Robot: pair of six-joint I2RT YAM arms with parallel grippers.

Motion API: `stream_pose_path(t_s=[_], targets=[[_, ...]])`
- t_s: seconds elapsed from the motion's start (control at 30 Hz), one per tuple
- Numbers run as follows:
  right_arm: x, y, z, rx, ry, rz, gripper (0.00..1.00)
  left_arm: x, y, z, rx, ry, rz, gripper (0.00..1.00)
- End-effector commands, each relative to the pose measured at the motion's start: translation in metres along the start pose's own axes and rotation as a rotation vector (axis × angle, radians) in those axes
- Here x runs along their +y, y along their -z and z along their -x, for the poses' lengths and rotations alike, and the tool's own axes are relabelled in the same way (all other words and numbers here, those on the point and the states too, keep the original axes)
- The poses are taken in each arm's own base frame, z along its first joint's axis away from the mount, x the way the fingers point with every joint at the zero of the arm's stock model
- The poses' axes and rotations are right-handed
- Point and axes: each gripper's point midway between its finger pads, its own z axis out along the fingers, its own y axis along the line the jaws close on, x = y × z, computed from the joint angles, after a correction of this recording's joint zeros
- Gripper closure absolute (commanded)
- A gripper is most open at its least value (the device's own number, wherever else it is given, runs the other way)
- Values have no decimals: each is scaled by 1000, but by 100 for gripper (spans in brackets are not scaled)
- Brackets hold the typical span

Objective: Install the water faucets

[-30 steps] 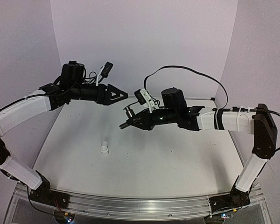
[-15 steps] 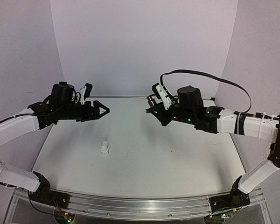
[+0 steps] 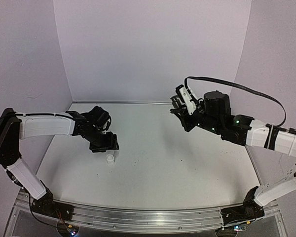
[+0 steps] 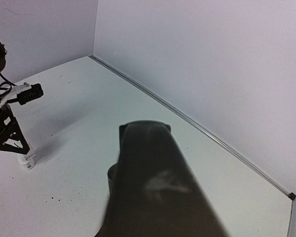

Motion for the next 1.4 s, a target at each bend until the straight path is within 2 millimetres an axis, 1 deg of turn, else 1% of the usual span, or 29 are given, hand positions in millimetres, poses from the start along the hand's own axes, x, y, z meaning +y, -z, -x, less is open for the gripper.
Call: stream_pose_path(t_s=[0.0,0.13,0.2,0.33,0.5,0.63,0.8,0.97,1.07,1.1,1.17,1.23,1.3,1.37], targets=[[-22,24,28,-101,-26,-74,100,8,-16,5,-4,11,133,31],[-26,32,31,-116,-28,-84,100,18,-22,5,-4,3,208,30],[-27,34,31,-118,-28,-89,100,22,-26,2,7,9,227,30],[-26,34,31,-118,-30,-84,100,19,-36,-5,48,-7,224,30],[-24,33,33,-116,-38,-71,100,13,-44,-13,94,-34,198,32],[-21,31,31,-110,-42,-58,100,11,-46,-11,95,-54,196,42],[-19,32,31,-114,-46,-41,100,13,-50,-14,114,-64,199,51],[-17,34,33,-122,-46,-27,100,16,-53,-18,132,-79,210,56],[-16,34,35,-126,-47,-21,100,15,-52,-18,133,-85,209,66],[-16,34,34,-124,-47,-24,100,14,-51,-16,130,-89,208,70],[-17,33,33,-120,-44,-30,100,8,-44,-11,113,-98,188,83],[-15,33,33,-128,-36,-20,100,-3,-33,-3,90,-105,143,94],[-8,33,37,-148,-9,21,100,-28,-13,6,86,-103,20,100],[2,33,43,-189,17,72,100,-55,12,19,84,-104,-133,100]])
